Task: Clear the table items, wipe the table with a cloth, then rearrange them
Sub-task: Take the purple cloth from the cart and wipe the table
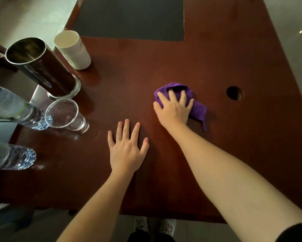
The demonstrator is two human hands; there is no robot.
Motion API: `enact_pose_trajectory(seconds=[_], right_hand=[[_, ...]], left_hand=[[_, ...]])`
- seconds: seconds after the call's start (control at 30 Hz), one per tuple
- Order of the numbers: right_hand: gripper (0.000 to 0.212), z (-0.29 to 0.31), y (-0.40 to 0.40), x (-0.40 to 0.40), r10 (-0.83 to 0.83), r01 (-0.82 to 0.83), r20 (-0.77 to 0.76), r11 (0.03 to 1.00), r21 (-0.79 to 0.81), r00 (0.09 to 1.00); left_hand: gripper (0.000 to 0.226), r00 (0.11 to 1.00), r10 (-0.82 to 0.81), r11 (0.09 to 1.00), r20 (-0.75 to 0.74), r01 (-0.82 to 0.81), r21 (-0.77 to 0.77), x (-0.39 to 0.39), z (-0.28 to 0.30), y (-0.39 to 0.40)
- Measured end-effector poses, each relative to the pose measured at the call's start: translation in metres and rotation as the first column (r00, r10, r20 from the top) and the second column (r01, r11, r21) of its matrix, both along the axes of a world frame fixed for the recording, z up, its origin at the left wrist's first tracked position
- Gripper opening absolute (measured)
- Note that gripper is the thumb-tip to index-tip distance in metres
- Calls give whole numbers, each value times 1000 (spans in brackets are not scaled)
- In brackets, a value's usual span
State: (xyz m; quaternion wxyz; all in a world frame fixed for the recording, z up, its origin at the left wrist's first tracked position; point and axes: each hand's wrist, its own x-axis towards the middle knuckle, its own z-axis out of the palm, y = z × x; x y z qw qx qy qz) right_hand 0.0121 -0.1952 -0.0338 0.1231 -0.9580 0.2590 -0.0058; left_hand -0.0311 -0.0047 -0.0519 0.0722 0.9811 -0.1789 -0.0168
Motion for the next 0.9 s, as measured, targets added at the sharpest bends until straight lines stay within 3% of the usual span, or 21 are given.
enact_pose_trajectory(seconds=[0.1, 0.17, 0.33, 0.43, 0.63, 0.77, 0.9], right_hand=[[46, -1, 6, -28, 223, -221, 42, 974, -47, 974], [43, -4, -6, -58, 288, -284, 87, 957, -58, 954], [34, -7, -47, -117, 44, -33, 180, 997, -63, 983], [30, -3, -49, -118, -16, 26, 238, 999, -39, 971], [24, 28, -48, -100, -164, 81, 535, 981, 174, 829], [22, 51, -43, -39, 10, -86, 653, 993, 85, 758], [36, 41, -27, 48, 262, -280, 425, 960, -20, 867]], left_hand=[[65, 1000, 1, 1000, -15, -1, 1, 0, 0, 0], [64, 1000, 3, 1000, -21, -3, -8, -1, 2, 1], [65, 999, 5, 1000, -42, -5, -13, -1, 3, 0], [64, 999, 2, 1000, -38, -3, -15, -1, 2, 1], [64, 1000, 2, 1000, -8, -2, -14, -1, -2, 0], [64, 1000, 3, 1000, -17, -3, -15, -2, 1, -2], [63, 1000, 2, 1000, -5, -2, -5, -3, 4, -1]])
